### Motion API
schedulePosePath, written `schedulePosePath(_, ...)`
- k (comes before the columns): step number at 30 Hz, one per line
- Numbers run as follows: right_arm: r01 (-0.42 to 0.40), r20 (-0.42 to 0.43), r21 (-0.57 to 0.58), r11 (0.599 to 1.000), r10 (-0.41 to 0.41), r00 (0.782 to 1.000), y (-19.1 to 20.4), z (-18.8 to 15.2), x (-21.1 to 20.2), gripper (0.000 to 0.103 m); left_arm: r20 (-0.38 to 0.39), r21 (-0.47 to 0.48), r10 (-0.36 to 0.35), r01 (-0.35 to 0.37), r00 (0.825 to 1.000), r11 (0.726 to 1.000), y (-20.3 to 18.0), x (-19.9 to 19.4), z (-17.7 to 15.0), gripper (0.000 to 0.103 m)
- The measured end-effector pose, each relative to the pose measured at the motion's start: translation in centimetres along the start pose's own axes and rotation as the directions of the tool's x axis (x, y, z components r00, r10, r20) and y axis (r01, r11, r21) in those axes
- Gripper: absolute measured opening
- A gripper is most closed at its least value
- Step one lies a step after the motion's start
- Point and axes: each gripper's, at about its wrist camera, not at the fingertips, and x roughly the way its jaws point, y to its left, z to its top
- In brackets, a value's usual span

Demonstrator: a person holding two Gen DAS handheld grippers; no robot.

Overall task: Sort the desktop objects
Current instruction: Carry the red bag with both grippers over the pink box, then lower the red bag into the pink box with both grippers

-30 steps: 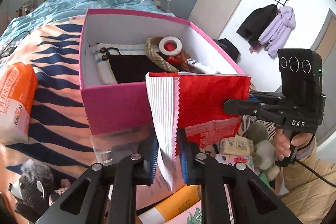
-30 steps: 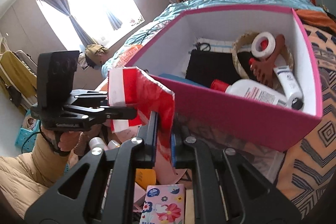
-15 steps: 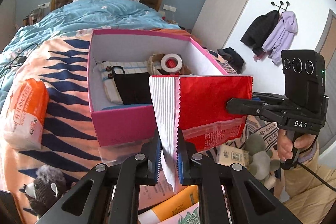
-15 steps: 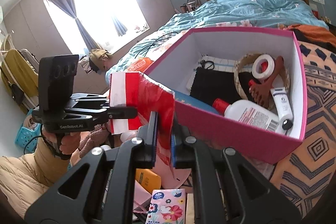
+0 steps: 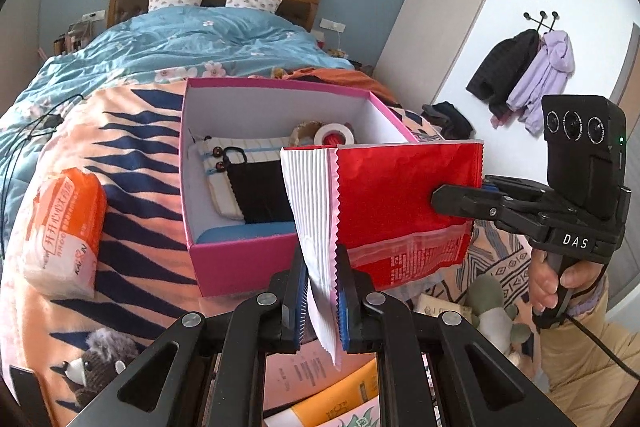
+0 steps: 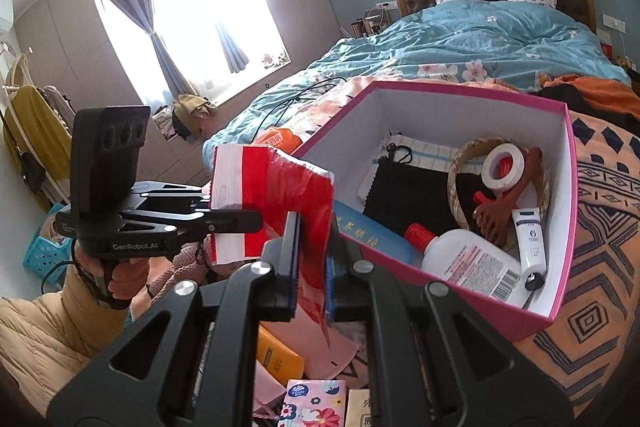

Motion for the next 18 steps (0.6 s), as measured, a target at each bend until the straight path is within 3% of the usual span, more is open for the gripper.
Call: schedulePosePath(18,-0.019,0.004,-0.028,0.999,0.019,1.0,0.4,1.2,0.3,0.012,0.035,-0.021,0.024,-0.023,0.999,1.0,0.2,-1.0,1.2,0.011)
